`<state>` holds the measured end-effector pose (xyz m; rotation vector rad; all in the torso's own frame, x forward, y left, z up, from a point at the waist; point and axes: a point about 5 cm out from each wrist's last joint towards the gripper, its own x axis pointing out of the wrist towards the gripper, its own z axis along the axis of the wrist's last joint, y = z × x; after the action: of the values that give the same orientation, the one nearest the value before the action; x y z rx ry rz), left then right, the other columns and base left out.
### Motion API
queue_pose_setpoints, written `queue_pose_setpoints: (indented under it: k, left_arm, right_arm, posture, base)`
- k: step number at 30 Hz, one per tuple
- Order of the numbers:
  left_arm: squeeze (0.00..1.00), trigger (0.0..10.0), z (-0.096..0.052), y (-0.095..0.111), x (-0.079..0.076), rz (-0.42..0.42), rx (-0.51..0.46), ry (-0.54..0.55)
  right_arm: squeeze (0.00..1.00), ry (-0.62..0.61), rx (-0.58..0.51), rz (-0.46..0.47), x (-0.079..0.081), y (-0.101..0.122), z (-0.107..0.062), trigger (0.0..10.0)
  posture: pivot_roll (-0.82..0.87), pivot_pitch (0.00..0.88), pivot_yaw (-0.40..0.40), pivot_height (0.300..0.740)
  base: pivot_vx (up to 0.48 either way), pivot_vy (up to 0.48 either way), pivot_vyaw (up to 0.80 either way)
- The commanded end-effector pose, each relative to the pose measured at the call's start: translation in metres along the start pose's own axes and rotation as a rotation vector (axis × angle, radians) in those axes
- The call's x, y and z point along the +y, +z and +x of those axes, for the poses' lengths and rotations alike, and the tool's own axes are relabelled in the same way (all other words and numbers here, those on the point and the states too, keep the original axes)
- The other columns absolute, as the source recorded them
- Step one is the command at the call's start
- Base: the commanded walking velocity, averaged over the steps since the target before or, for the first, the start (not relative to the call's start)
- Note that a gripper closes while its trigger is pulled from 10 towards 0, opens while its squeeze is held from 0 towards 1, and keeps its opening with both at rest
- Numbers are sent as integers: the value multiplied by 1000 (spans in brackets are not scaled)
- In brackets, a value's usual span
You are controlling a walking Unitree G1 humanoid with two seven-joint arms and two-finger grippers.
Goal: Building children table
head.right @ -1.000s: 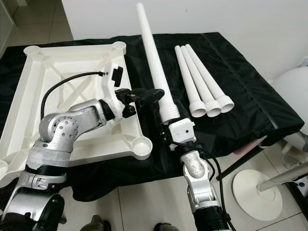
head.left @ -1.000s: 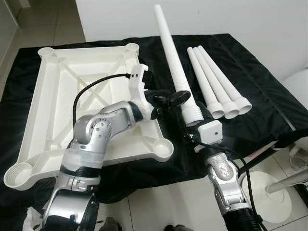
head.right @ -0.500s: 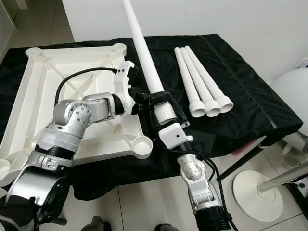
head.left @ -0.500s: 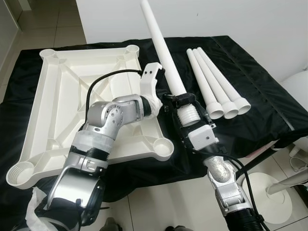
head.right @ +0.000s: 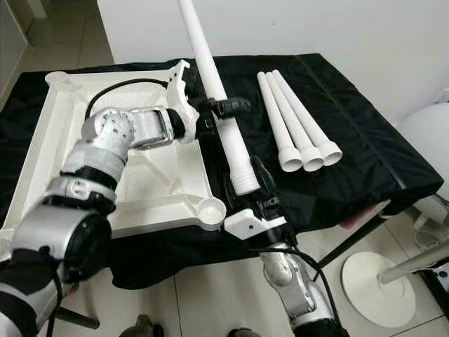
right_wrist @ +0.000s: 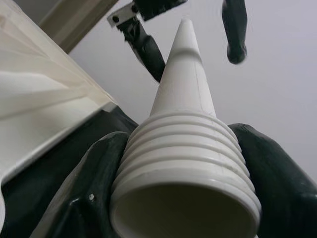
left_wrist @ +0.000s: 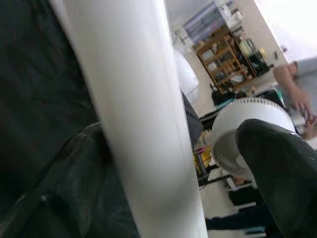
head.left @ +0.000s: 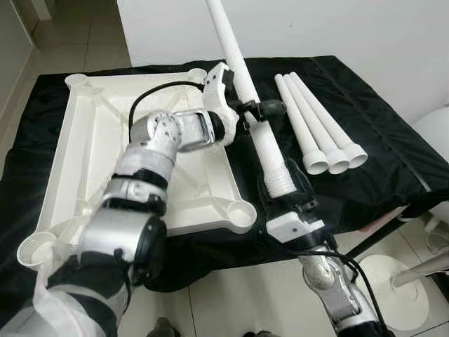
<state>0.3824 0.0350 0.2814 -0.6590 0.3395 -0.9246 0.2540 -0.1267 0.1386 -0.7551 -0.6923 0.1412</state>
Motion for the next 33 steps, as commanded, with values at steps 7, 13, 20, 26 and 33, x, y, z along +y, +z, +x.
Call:
queue_pose_setpoints:
  k: [7, 13, 20, 26, 33]
  left_arm:
    - [0, 10000, 3, 12, 0, -125, -40, 10]
    - [0, 2863, 11, 11, -8, -125, -5, -24]
    - [0, 0, 9, 19, -5, -135, -50, -13]
    - [0, 0, 7, 23, -3, -135, -68, -5]
    - [0, 10000, 4, 32, -7, -102, -91, -27]
  right_arm:
    - [0, 25, -48, -102, 9, -1, -11, 10000]
    - [0, 50, -129, -201, 13, 2, -10, 10000]
    - [0, 39, -133, -235, 11, -3, -12, 10000]
    - [0, 25, -127, -223, 12, -5, -12, 10000]
    - [1000, -30, -116, -135, 8, -2, -12, 10000]
  posture:
    - [19, 57, 26, 740]
    - [12, 64, 32, 740]
    - [13, 71, 33, 740]
    - [16, 73, 30, 740]
    - [21, 76, 27, 740]
  base:
    - [0, 0, 0]
    - [0, 0, 0]
    - [0, 0, 0]
    - [0, 0, 0]
    - [0, 0, 0]
